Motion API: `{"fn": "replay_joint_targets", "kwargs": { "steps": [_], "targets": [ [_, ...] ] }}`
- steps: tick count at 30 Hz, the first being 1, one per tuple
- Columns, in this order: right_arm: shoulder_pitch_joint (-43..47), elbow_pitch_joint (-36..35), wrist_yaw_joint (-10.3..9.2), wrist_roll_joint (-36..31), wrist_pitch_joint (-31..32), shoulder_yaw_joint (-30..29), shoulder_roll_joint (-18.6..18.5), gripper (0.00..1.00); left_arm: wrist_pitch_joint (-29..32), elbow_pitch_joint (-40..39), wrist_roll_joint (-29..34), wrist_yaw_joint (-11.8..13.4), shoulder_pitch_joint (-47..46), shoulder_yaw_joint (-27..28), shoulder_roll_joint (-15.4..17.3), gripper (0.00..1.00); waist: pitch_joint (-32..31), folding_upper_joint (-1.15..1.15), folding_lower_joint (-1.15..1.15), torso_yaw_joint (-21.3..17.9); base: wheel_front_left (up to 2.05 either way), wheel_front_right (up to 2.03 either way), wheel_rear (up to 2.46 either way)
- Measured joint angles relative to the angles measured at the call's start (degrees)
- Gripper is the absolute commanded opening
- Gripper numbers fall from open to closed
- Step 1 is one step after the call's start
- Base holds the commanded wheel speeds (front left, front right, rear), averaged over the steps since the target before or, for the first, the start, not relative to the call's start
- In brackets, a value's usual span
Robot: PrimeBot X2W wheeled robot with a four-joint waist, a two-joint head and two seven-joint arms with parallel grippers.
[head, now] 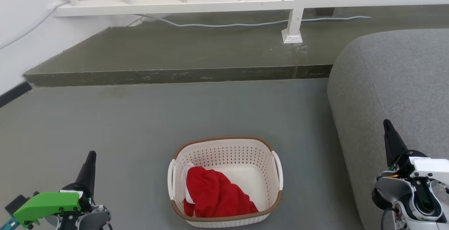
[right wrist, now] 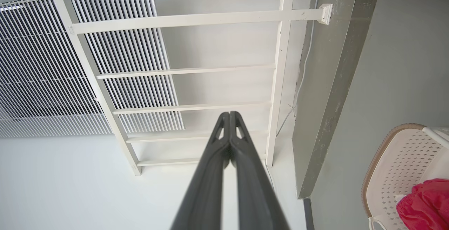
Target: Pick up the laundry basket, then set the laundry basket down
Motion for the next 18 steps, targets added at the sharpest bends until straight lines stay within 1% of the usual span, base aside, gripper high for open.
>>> {"fn": "replay_joint_targets", "kwargs": {
  "steps": [18],
  "targets": [
    [0.0, 0.0, 0.00, 0.0, 0.0, -0.1, 0.0, 0.00, 0.0, 0.0, 0.0, 0.0, -0.2, 0.1, 0.0, 0.00, 0.0, 0.00, 0.00, 0.0, 0.00, 0.00, 0.00]
  ]
}}
